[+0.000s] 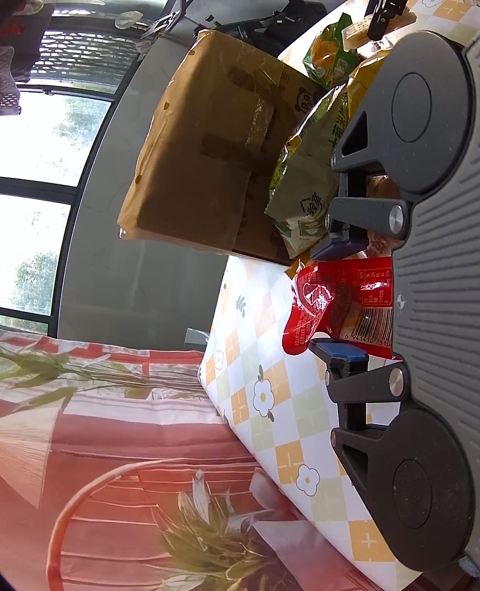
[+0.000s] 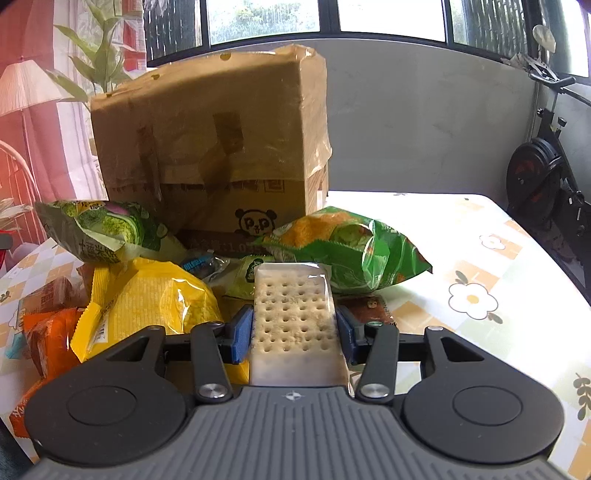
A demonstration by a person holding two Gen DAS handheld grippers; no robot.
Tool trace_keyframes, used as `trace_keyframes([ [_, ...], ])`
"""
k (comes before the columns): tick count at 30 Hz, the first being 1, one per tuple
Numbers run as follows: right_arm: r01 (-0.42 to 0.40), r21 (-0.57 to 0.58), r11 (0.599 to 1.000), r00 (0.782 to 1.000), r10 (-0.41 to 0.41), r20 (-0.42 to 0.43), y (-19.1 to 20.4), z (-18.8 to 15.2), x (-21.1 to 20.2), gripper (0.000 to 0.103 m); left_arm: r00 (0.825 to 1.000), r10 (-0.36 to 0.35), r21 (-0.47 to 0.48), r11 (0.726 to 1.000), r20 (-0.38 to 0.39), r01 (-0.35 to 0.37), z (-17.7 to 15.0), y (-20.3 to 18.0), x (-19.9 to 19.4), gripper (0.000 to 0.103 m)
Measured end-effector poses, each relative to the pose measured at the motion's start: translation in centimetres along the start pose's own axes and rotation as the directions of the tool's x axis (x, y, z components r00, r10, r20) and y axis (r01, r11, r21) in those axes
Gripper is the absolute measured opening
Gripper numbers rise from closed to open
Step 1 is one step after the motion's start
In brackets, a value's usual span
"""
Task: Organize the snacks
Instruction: 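Carry the red sachet and cream cracker over the lined box with both grippers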
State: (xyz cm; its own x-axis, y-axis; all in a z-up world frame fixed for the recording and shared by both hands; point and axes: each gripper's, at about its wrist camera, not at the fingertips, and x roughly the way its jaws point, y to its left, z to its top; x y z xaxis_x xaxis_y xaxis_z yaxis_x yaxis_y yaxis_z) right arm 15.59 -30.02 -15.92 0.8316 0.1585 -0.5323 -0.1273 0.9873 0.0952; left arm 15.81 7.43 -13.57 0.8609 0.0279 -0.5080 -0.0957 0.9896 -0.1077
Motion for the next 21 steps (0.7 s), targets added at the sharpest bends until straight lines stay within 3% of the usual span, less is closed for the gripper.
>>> trace_keyframes([
  [5, -0.022, 0.028, 0.999, 0.998, 0.02, 0.062, -0.5, 1.3, -1.8, 0.049, 1.0, -0.013, 0.003, 1.0, 0.024, 0.013, 1.2, -0.1, -1.0, 0.048],
  [9, -0.034, 0.039, 0.999, 0.989, 0.028, 0.144, -0.5, 3.2, -3.8, 0.049, 0.996, -0.033, -0.004, 0.999, 0.087, 0.033, 3.2, 0.1, -2.7, 0.049],
  [21, -0.083, -0.023, 0.996, 0.933, 0.085, 0.349, 0.5, 9.3, -7.4, 0.049, 0.961, -0.17, 0.04, 0.985, 0.22, 0.166, 9.0, -1.6, -5.9, 0.049],
])
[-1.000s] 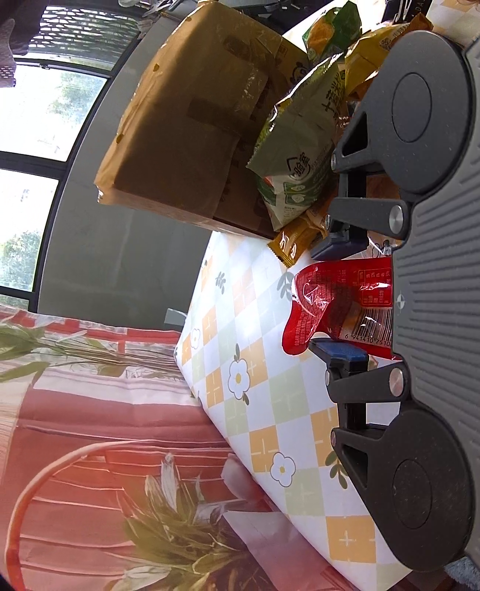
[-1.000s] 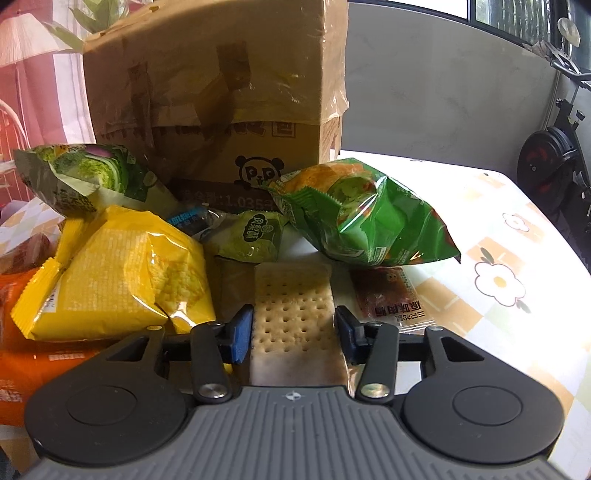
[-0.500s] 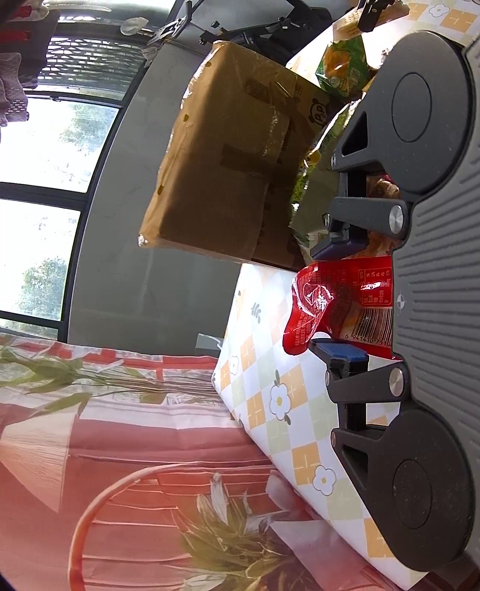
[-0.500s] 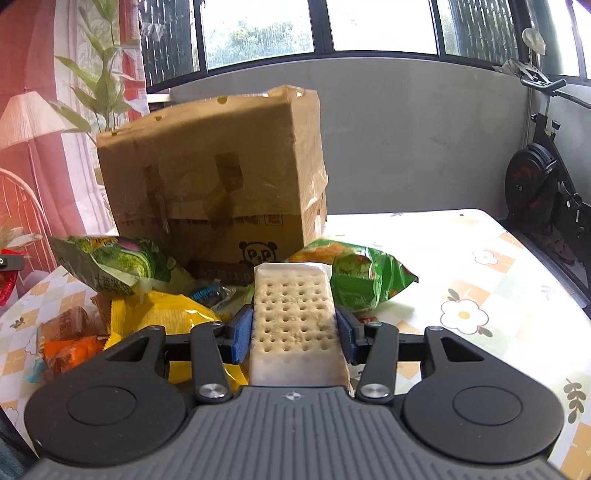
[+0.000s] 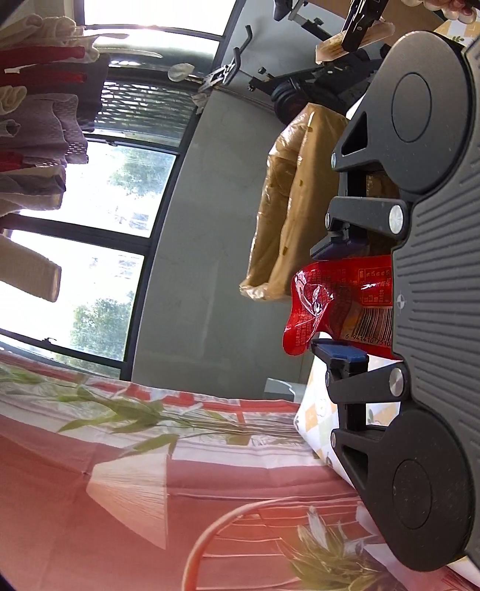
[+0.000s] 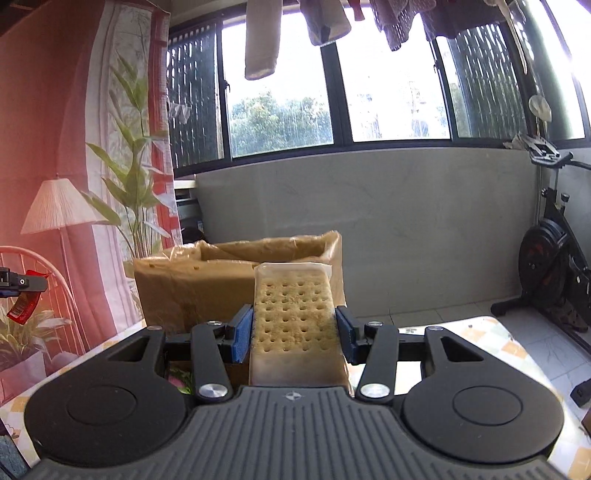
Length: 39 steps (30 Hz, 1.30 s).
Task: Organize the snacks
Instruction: 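Carry the red sachet and cream cracker over the lined box with both grippers, then open both grippers to drop the sachet and cracker into the box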
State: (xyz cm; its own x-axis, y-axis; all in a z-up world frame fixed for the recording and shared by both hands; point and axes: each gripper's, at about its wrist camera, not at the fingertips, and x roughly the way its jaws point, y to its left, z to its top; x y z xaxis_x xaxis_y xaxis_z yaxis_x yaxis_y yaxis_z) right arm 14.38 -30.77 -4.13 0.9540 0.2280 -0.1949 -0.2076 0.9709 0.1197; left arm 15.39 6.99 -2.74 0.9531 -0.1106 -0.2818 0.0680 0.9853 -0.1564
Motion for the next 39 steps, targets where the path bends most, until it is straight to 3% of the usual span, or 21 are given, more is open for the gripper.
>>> trace_keyframes([
  [6, -0.002, -0.061, 0.998, 1.0, 0.002, 0.016, 1.2, 0.2, 1.0, 0.049, 1.0, -0.026, -0.006, 1.0, 0.003, 0.026, 0.2, -0.8, 0.7, 0.049],
  [10, -0.027, -0.022, 0.999, 1.0, 0.026, -0.009, 1.3, -0.3, 2.0, 0.049, 0.999, -0.031, -0.006, 1.0, -0.036, 0.031, 0.1, -0.9, 1.9, 0.049],
  [19, -0.048, -0.023, 0.999, 0.999, 0.048, 0.009, 0.8, 2.6, 5.2, 0.049, 0.99, -0.11, 0.01, 0.994, -0.089, 0.112, 1.1, -3.3, 7.1, 0.049],
  [29, -0.091, -0.038, 0.995, 0.996, 0.091, -0.015, 0.1, 5.7, 11.6, 0.049, 0.987, -0.147, 0.095, 0.984, -0.062, 0.153, 5.6, -4.9, 13.3, 0.049],
  [33, -0.112, -0.033, 0.993, 0.993, 0.11, -0.053, -0.2, 6.7, 15.3, 0.049, 0.979, -0.167, 0.054, 0.983, -0.117, 0.174, 6.6, -5.4, 17.2, 0.049],
  [39, -0.142, -0.005, 0.99, 0.982, 0.14, -0.13, 0.3, 7.0, 20.4, 0.049, 0.972, -0.17, 0.111, 0.976, -0.164, 0.19, 6.4, -6.9, 22.5, 0.05],
])
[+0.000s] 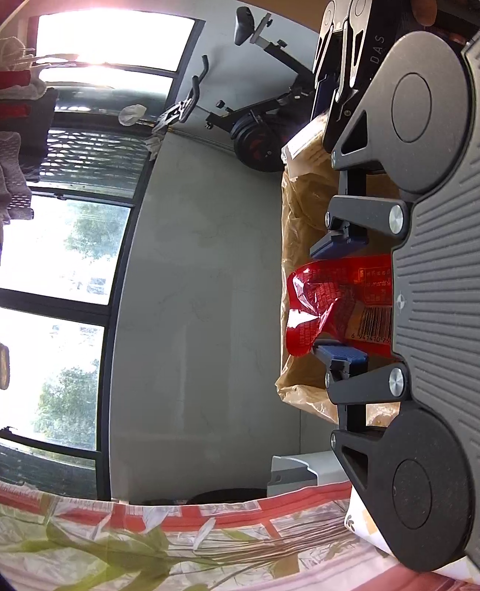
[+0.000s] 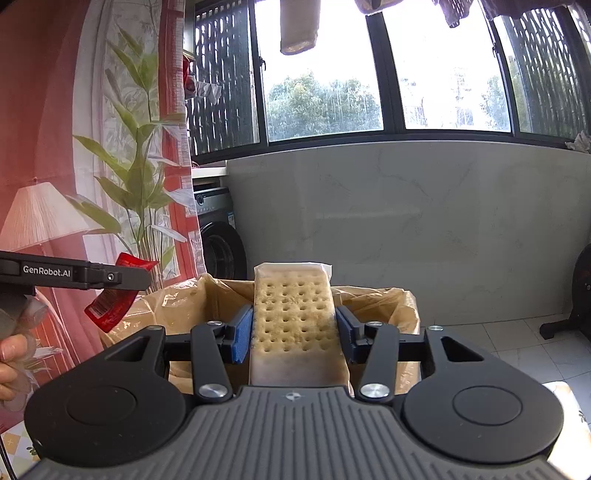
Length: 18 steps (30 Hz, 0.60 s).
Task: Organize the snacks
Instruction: 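Open both grippers to drop the sachet and cracker into the box, then move both grippers back to the snack pile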
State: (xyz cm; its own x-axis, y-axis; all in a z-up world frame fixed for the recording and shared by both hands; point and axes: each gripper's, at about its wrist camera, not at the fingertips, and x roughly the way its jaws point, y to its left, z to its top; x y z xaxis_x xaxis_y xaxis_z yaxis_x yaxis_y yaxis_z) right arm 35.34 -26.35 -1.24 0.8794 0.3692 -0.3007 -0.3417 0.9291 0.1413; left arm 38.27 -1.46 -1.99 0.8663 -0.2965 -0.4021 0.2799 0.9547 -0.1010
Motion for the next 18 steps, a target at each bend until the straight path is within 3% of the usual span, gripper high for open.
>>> trace_keyframes([
  [3, 0.026, 0.013, 1.0, 0.998, -0.026, -0.057, 0.1, -0.1, 1.8, 0.051, 0.997, 0.046, 0.021, 0.999, -0.063, -0.044, 0.1, 0.6, 2.1, 0.05],
  [7, 0.016, 0.016, 1.0, 0.999, -0.016, -0.052, 0.0, 0.0, 1.1, 0.072, 0.996, 0.056, 0.029, 0.998, -0.065, -0.055, 0.1, 2.1, 1.8, 0.061],
  [11, 0.022, 0.014, 1.0, 0.999, -0.022, -0.046, 0.0, 0.0, -0.4, 0.073, 0.996, 0.071, -0.011, 0.997, -0.058, -0.072, 0.0, 3.8, 0.3, 0.061],
  [18, 0.027, 0.046, 0.999, 0.999, -0.026, -0.032, 0.3, -0.6, -3.9, 0.073, 0.995, 0.093, -0.062, 0.994, -0.033, -0.095, -1.0, 4.5, -5.7, 0.062],
])
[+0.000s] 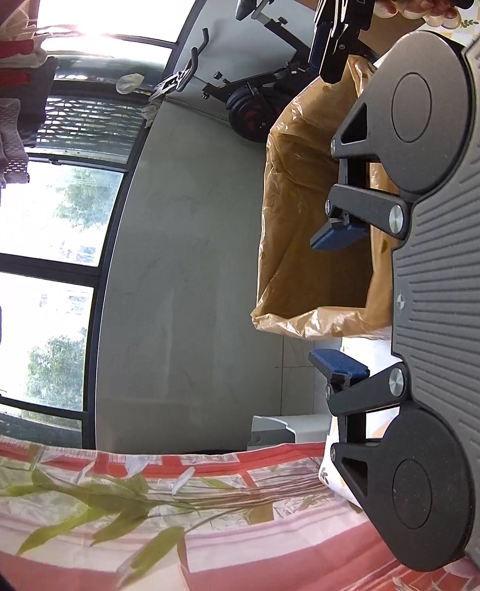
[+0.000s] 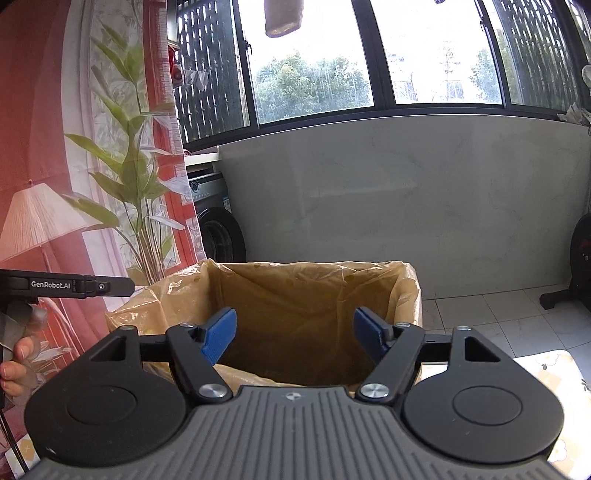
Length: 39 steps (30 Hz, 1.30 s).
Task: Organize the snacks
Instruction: 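Move both grippers back to the snack pile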
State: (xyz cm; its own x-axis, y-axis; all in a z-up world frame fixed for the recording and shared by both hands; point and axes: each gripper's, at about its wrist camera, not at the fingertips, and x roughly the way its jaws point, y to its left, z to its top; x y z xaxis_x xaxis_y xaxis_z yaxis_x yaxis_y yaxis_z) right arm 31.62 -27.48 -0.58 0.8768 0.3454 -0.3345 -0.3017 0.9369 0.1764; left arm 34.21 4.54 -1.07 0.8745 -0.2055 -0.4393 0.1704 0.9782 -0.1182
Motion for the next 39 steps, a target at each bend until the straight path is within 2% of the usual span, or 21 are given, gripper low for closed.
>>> trace_keyframes([
  [3, 0.013, 0.009, 1.0, 1.0, -0.013, 0.007, 0.3, -0.9, -1.5, 0.073, 1.0, -0.005, -0.04, 0.999, 0.004, 0.005, -1.0, 1.2, -2.2, 0.062],
  [6, -0.013, 0.033, 0.999, 1.0, 0.013, 0.006, 0.6, -2.4, -2.7, 0.073, 1.0, 0.002, -0.053, 0.999, -0.009, -0.003, -2.3, 1.8, -3.8, 0.062],
  [13, -0.05, 0.045, 0.998, 0.998, 0.051, -0.031, 1.4, -6.1, -4.7, 0.073, 0.997, -0.031, -0.088, 0.996, -0.07, 0.025, -6.1, 1.8, -4.8, 0.062],
  [21, 0.029, 0.117, 0.993, 0.989, -0.012, -0.147, 0.6, -10.3, -4.9, 0.073, 0.983, -0.073, -0.203, 0.978, -0.169, 0.037, -10.7, 1.1, -3.6, 0.062],
  [24, 0.037, 0.134, 0.99, 0.981, -0.011, -0.193, 0.4, -11.8, -5.1, 0.073, 0.977, -0.066, -0.192, 0.981, -0.201, 0.026, -12.1, 0.6, -3.6, 0.062],
  [28, 0.091, 0.143, 0.985, 0.957, -0.047, -0.285, 0.3, -14.1, -4.4, 0.073, 0.975, -0.057, -0.197, 0.98, -0.213, 0.014, -13.2, 0.5, -4.0, 0.062],
  [31, 0.096, 0.166, 0.981, 0.942, -0.036, -0.333, 0.2, -15.3, -4.0, 0.073, 0.971, -0.063, -0.199, 0.98, -0.23, 0.017, -13.9, 0.4, -4.1, 0.062],
  [39, 0.128, 0.207, 0.97, 0.933, -0.047, -0.358, -0.1, -16.4, -4.5, 0.08, 0.965, -0.016, -0.169, 0.985, -0.262, -0.029, -15.8, 0.5, -5.0, 0.062],
])
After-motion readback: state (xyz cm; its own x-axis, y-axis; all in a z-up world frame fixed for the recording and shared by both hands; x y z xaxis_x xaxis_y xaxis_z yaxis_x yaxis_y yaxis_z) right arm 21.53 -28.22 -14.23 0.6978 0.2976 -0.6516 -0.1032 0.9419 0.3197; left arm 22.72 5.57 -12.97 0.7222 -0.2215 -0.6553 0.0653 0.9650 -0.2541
